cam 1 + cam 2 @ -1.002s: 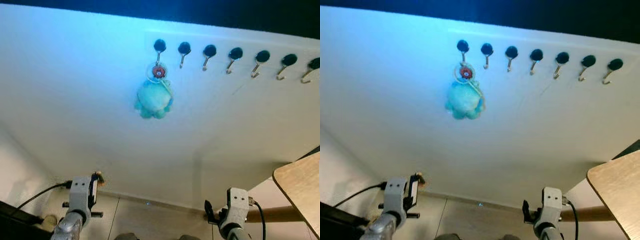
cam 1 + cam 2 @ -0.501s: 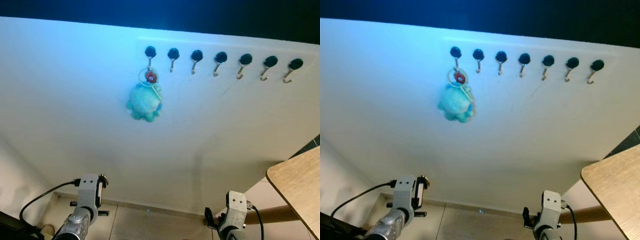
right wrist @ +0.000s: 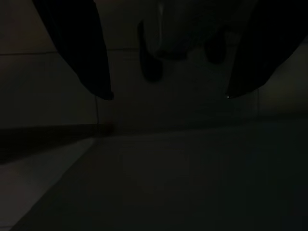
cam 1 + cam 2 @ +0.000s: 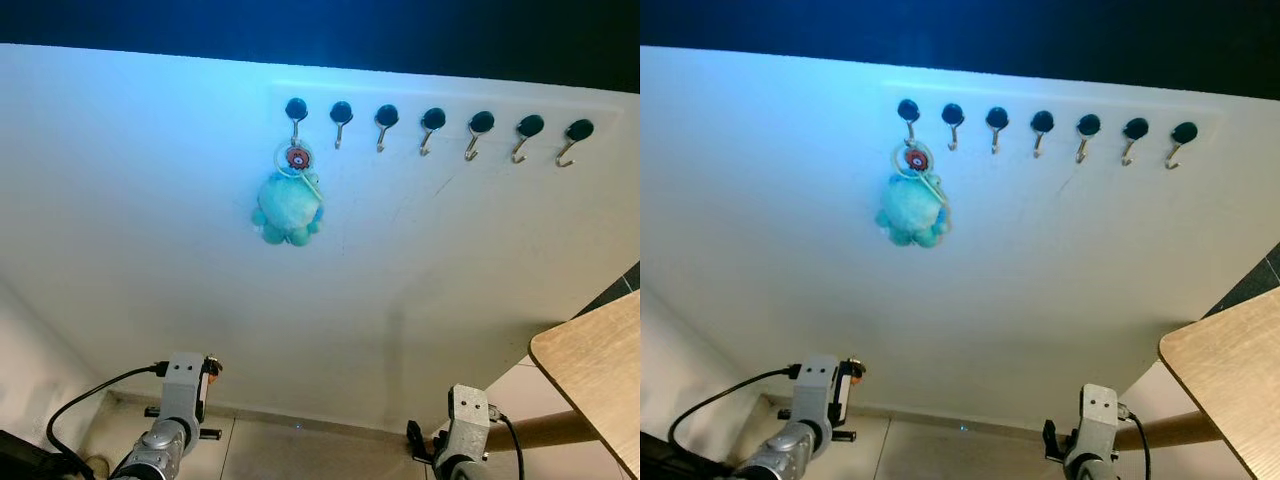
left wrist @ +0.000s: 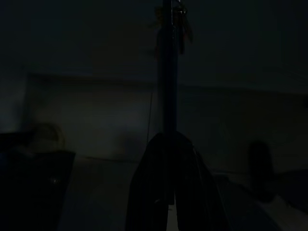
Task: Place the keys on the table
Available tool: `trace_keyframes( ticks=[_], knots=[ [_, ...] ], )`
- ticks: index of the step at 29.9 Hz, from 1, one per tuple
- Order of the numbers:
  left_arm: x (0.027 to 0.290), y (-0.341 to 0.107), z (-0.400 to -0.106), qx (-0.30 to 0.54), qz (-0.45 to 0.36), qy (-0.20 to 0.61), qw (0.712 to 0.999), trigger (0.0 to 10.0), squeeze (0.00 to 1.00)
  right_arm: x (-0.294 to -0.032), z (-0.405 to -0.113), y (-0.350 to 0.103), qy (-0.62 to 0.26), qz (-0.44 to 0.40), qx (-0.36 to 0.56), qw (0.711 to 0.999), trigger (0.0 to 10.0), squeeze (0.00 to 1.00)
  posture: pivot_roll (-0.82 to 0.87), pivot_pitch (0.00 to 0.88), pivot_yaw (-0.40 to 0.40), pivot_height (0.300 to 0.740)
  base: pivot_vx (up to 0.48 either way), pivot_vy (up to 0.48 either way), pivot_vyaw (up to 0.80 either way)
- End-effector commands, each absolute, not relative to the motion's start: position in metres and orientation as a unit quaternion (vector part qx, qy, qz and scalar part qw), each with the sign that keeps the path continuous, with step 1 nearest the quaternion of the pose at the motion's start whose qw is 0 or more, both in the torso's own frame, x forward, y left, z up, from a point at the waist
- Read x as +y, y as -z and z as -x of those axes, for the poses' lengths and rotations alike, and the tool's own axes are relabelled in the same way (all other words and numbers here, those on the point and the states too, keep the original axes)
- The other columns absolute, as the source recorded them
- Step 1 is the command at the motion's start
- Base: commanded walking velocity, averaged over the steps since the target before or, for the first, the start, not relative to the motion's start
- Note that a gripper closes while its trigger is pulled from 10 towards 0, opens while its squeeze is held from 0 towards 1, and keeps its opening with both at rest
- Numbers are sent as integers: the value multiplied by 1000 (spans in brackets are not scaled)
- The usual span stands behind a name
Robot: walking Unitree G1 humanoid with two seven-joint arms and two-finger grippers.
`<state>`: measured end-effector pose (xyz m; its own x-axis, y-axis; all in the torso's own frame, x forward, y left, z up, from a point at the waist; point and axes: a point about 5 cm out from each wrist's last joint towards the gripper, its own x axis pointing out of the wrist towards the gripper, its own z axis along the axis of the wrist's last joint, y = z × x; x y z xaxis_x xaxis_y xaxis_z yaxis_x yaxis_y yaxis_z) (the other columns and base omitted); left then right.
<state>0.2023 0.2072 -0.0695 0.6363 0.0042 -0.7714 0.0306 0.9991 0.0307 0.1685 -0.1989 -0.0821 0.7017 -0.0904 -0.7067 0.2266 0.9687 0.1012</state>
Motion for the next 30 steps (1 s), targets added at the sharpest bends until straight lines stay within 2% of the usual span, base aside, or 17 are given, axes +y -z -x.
trace_keyframes(
  ticks=[1,16,30],
  knots=[
    [205,72,-199,433,-34,21,900,10000,0,-199,-162,85,98,-95,386,912,10000,0,17,24,-12,740,-405,0,0],
    [194,77,-192,439,-56,45,896,10000,0,-201,-151,90,107,-103,401,904,10000,0,19,34,0,740,-424,0,0],
    [201,60,-219,401,-81,82,909,10000,0,-209,-157,86,113,-104,383,911,10000,0,32,57,-1,740,0,0,0]
  ],
)
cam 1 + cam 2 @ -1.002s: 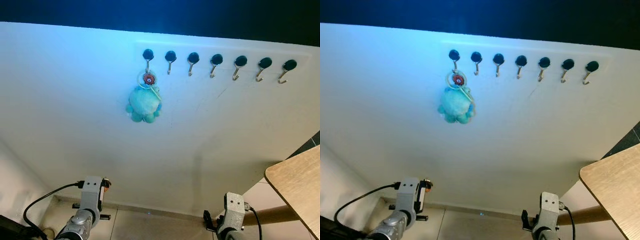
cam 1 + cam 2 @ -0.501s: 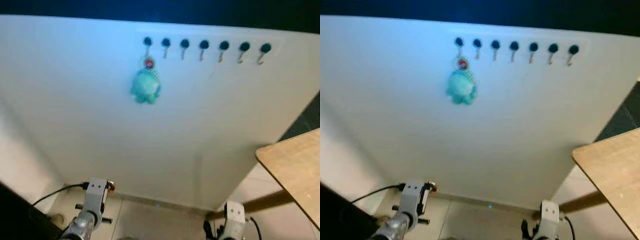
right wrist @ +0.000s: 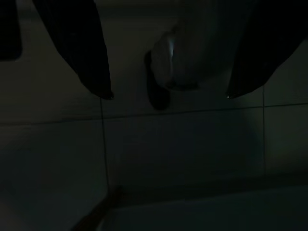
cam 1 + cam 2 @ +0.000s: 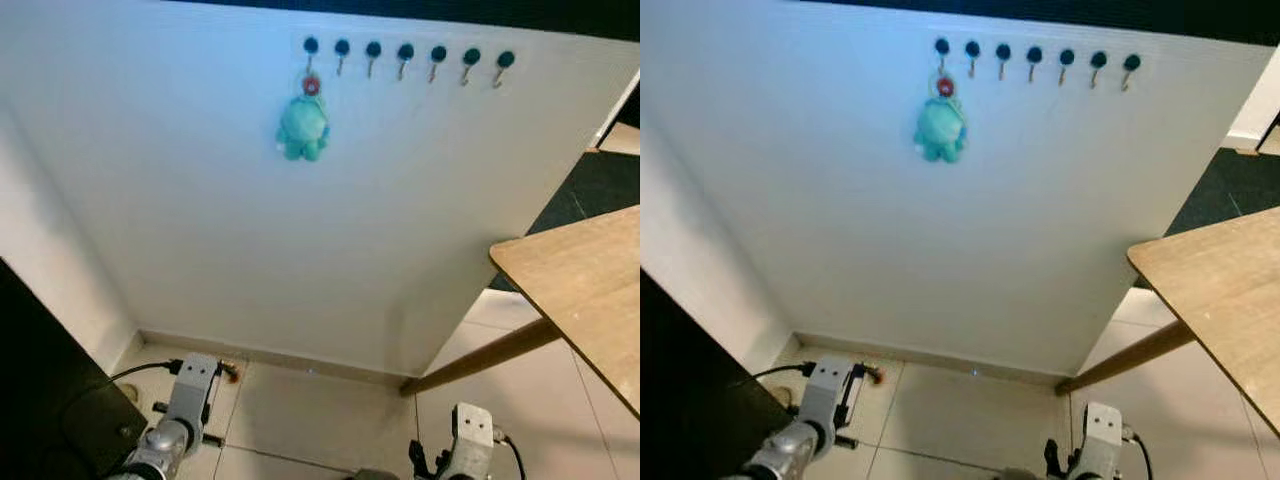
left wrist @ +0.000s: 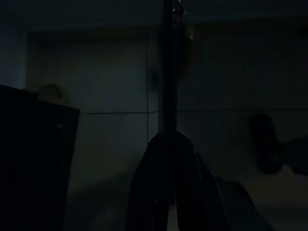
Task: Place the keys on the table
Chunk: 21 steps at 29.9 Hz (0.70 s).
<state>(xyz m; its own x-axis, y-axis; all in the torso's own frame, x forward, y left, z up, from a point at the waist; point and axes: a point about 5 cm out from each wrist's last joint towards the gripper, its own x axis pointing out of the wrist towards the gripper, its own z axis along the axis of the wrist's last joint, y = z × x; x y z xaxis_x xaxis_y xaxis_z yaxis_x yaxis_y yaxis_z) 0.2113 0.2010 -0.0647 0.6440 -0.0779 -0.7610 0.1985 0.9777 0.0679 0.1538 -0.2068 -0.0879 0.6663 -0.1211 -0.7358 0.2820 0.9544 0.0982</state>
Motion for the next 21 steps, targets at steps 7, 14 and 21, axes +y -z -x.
trace_keyframes(
  ticks=[7,14,21],
  knots=[
    [188,60,-220,389,-104,116,908,10000,0,-215,-158,84,118,-99,376,914,10000,0,33,63,-1,740,0,-333,0],
    [187,61,-216,371,-99,97,918,10000,0,-209,-161,83,102,-97,370,918,10000,0,36,61,-5,740,0,0,0],
    [185,61,-214,360,-96,93,923,10000,0,-199,-164,83,75,-93,369,922,10000,0,44,65,-15,740,0,0,-686]
  ],
)
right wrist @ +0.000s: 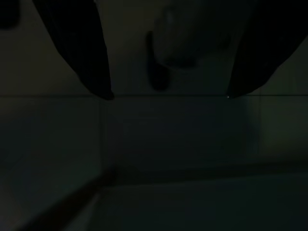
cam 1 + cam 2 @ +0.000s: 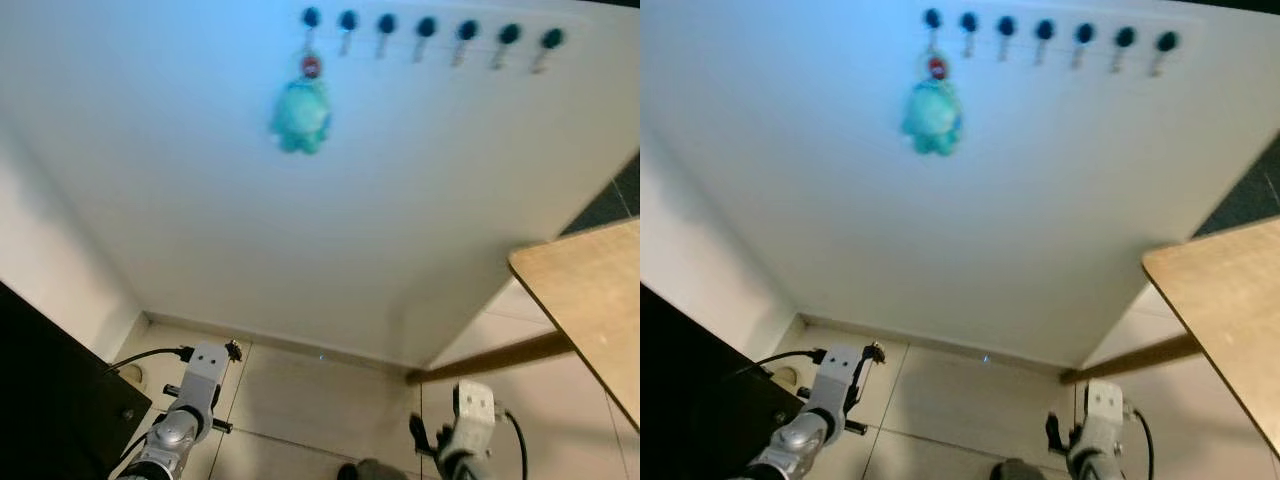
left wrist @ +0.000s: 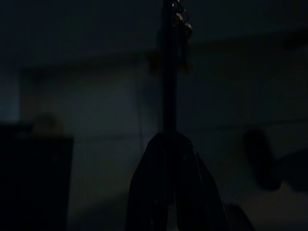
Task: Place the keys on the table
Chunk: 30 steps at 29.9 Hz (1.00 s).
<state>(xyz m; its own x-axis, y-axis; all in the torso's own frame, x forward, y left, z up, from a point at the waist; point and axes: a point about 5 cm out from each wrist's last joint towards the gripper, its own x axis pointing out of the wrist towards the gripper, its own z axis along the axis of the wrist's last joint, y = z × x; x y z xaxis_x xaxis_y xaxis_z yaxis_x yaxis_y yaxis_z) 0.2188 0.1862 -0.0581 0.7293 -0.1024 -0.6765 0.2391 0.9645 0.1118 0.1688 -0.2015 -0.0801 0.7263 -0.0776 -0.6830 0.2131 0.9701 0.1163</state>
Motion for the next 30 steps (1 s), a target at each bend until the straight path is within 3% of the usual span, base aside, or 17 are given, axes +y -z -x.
trace_keyframes(
  ticks=[1,30],
  knots=[
    [185,61,-213,359,-97,94,923,10000,0,-198,-165,83,72,-92,369,922,10000,0,44,65,-16,740,0,0,-800],
    [187,62,-210,348,-71,79,931,10000,0,-193,-167,82,44,-81,373,923,10000,0,56,60,-34,740,0,0,-800]
  ],
)
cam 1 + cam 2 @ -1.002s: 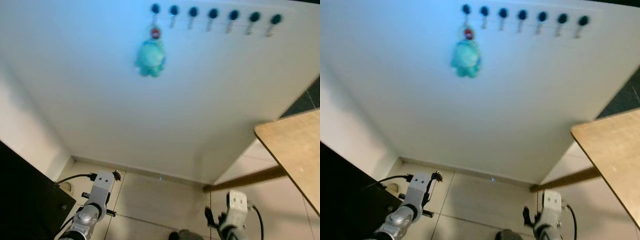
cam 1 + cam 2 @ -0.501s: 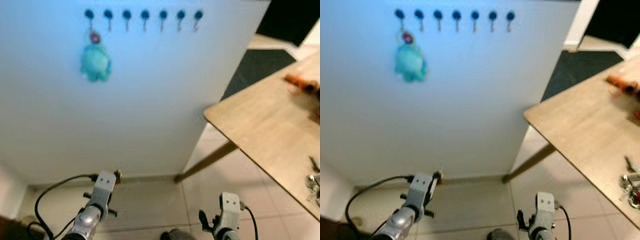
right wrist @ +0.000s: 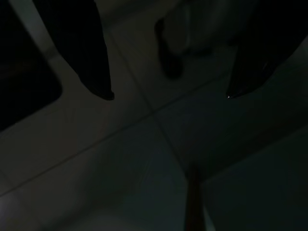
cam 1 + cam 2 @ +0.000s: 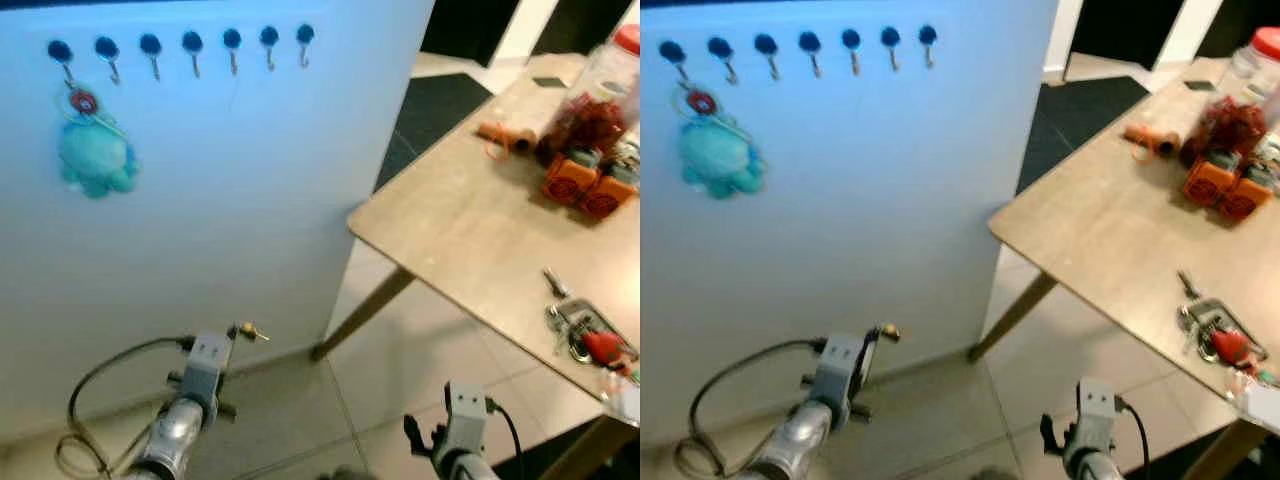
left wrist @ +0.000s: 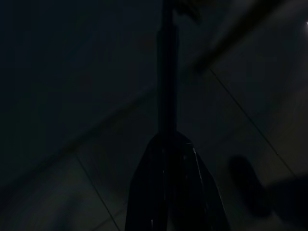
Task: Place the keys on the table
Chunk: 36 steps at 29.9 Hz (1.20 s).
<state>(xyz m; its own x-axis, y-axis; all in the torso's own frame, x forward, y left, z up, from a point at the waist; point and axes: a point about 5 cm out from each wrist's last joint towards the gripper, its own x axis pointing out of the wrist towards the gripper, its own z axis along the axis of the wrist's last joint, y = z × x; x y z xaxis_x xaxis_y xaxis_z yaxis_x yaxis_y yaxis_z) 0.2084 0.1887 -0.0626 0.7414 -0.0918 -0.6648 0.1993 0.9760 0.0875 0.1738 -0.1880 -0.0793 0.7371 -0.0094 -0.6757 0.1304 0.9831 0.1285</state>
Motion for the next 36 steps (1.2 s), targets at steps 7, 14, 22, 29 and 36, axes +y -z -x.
trace_keyframes(
  ticks=[7,14,22,29,36],
  knots=[
    [185,64,-207,354,-66,77,930,10000,0,-193,-167,83,40,-79,376,923,10000,0,57,62,-36,740,0,0,-800],
    [185,66,-203,358,-63,73,929,10000,0,-191,-167,83,34,-77,377,922,10000,0,58,63,-38,740,0,0,-800],
    [186,67,-202,360,-64,73,928,10000,0,-191,-167,83,31,-76,379,922,10000,0,57,63,-37,740,0,0,-800],
    [188,67,-202,359,-60,67,929,10000,0,-191,-166,83,29,-75,380,922,10000,0,56,65,-38,740,0,0,-800],
    [189,65,-205,355,-57,60,931,10000,0,-189,-166,84,18,-72,383,921,10000,0,54,65,-39,740,0,0,-229]
  ],
)
